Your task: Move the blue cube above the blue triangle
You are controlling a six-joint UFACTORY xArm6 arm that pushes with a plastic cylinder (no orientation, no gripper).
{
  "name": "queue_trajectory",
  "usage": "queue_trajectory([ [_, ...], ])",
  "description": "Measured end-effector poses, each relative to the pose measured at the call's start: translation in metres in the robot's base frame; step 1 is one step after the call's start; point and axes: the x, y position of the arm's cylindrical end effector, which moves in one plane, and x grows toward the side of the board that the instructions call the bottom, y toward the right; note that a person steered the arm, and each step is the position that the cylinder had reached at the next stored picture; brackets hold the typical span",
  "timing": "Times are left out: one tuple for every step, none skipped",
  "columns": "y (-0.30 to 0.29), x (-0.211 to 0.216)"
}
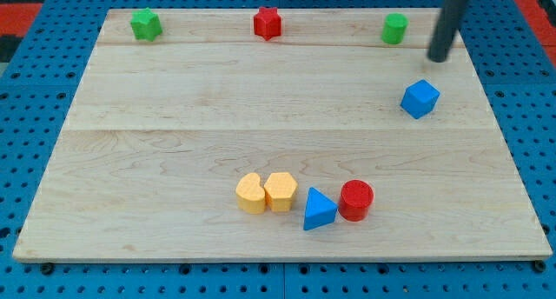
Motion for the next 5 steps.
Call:
queue_trajectory([
  [-0.009, 0.034],
  [-0.014, 0.057],
  [-0.037, 0.092],
  [-0.067, 0.096],
  [-0.059, 0.058],
])
